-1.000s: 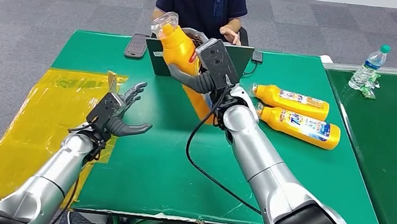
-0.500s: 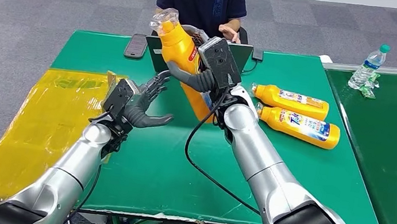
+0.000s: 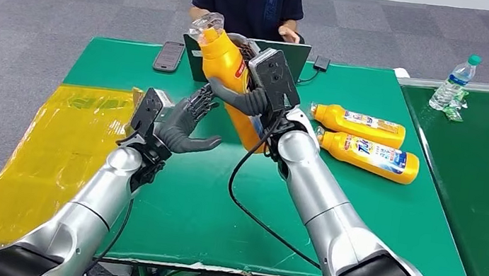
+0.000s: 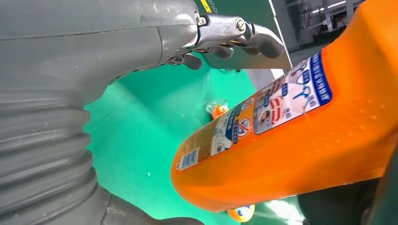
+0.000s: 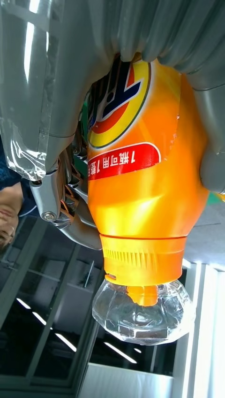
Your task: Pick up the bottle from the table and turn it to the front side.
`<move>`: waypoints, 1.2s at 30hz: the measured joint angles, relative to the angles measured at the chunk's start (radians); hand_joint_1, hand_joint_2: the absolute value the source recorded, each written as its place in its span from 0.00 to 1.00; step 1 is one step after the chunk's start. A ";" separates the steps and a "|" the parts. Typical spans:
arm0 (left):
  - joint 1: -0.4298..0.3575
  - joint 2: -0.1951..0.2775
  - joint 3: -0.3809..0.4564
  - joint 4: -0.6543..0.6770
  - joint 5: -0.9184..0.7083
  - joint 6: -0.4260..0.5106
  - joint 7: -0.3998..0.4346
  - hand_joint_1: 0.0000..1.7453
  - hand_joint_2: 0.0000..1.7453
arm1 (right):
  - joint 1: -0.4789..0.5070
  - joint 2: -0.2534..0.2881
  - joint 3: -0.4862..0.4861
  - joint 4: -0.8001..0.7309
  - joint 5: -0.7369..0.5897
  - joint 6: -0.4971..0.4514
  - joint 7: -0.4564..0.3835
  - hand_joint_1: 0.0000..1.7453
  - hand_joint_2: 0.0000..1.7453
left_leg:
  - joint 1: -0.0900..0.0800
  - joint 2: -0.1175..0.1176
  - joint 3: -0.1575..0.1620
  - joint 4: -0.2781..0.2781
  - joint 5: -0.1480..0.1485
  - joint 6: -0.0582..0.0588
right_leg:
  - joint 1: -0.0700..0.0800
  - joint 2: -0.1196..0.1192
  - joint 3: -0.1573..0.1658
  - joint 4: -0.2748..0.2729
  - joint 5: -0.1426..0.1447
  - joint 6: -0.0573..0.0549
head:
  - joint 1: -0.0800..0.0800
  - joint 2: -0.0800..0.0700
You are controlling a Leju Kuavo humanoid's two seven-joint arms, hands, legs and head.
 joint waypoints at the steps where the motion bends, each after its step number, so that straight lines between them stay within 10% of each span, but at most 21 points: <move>1: -0.001 -0.001 0.000 0.002 0.004 -0.008 0.000 0.00 1.00 | 0.001 0.000 -0.001 -0.001 0.001 0.001 0.000 1.00 1.00 | 0.000 0.000 0.000 0.000 0.000 0.000 | 0.000 0.000 0.000 0.000 0.000 0.000 | 0.000 0.000; 36: 0.022 -0.099 0.000 0.153 0.047 -0.006 0.046 0.00 1.00 | 0.021 0.033 -0.005 -0.009 0.047 0.029 0.007 1.00 1.00 | 0.000 0.000 0.000 0.000 0.000 0.000 | 0.000 0.000 0.000 0.000 0.000 0.000 | 0.000 0.000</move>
